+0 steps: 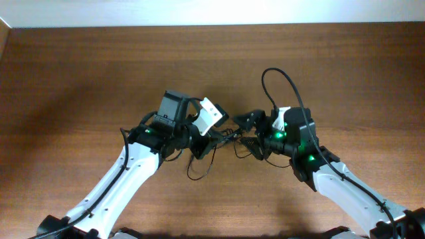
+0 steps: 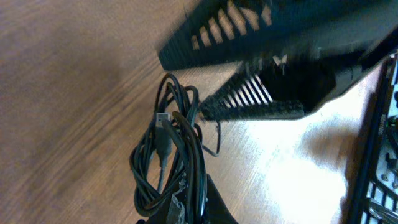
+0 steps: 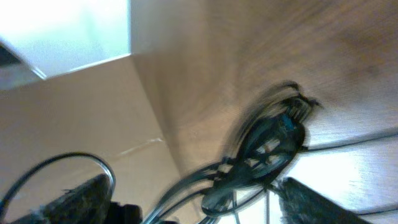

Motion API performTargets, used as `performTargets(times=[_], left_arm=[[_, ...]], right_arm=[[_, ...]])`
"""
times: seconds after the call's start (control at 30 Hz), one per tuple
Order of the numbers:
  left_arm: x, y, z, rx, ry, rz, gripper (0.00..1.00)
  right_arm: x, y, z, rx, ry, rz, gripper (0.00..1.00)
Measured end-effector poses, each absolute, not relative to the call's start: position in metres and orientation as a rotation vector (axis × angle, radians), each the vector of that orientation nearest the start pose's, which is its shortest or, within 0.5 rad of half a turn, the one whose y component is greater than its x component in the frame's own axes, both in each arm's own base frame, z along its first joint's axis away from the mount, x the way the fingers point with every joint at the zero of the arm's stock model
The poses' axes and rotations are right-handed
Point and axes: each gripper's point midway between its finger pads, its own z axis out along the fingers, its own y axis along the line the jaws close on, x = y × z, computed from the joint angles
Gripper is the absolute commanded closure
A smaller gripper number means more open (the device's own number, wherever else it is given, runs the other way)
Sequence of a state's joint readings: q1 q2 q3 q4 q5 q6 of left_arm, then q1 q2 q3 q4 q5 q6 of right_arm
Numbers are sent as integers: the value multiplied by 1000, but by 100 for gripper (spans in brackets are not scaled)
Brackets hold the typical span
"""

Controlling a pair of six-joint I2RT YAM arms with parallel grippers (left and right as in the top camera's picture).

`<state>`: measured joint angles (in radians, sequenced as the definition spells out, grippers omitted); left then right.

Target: Untangle cables

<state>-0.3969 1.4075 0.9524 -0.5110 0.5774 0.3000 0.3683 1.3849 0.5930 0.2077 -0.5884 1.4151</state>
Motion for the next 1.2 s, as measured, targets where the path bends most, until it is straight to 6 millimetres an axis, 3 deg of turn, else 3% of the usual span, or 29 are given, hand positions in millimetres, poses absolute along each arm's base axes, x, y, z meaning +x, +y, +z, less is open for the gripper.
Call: performTargets(times=[0.1, 0.27, 0.4, 0.43, 0.47, 0.6, 0.67, 0.73, 0.8, 0.87, 0.93, 1.0, 1.07, 1.13, 1.2], left_arm=[[290, -225, 147, 1059, 2186, -774, 100], [282, -235, 156, 1083, 2135, -877, 100], [276, -244, 166, 1107, 2075, -969, 100], [277, -243, 165, 1104, 2079, -959, 100], [283, -239, 161, 1085, 2106, -904, 100], [318, -200, 137, 839, 2314, -538, 100], [335, -174, 130, 647, 2393, -358, 100], [342, -164, 125, 527, 2430, -295, 100], [344, -166, 106, 456, 2494, -306, 100], [345, -167, 82, 421, 2563, -316, 100], [349, -177, 67, 406, 2574, -396, 100], [360, -188, 76, 363, 2511, -476, 100], [376, -193, 90, 263, 2443, -549, 100], [382, -190, 95, 211, 2427, -599, 100], [379, -193, 96, 250, 2427, -646, 100]], right_arm=[[301, 215, 104, 988, 2441, 1462, 67], [303, 215, 103, 1009, 2432, 1459, 96], [301, 217, 105, 987, 2439, 1480, 96], [303, 220, 110, 910, 2426, 1503, 96], [306, 227, 125, 727, 2387, 1550, 96], [297, 240, 149, 362, 2335, 1623, 96], [293, 241, 175, 192, 2246, 1662, 96], [291, 234, 215, 27, 2090, 1690, 96], [287, 230, 238, -101, 1976, 1710, 96], [280, 225, 281, -279, 1782, 1714, 96], [267, 224, 304, -382, 1695, 1726, 96], [260, 226, 301, -412, 1718, 1755, 93], [259, 228, 289, -385, 1790, 1787, 80], [261, 228, 269, -304, 1909, 1806, 73], [269, 225, 236, -101, 2077, 1781, 67]])
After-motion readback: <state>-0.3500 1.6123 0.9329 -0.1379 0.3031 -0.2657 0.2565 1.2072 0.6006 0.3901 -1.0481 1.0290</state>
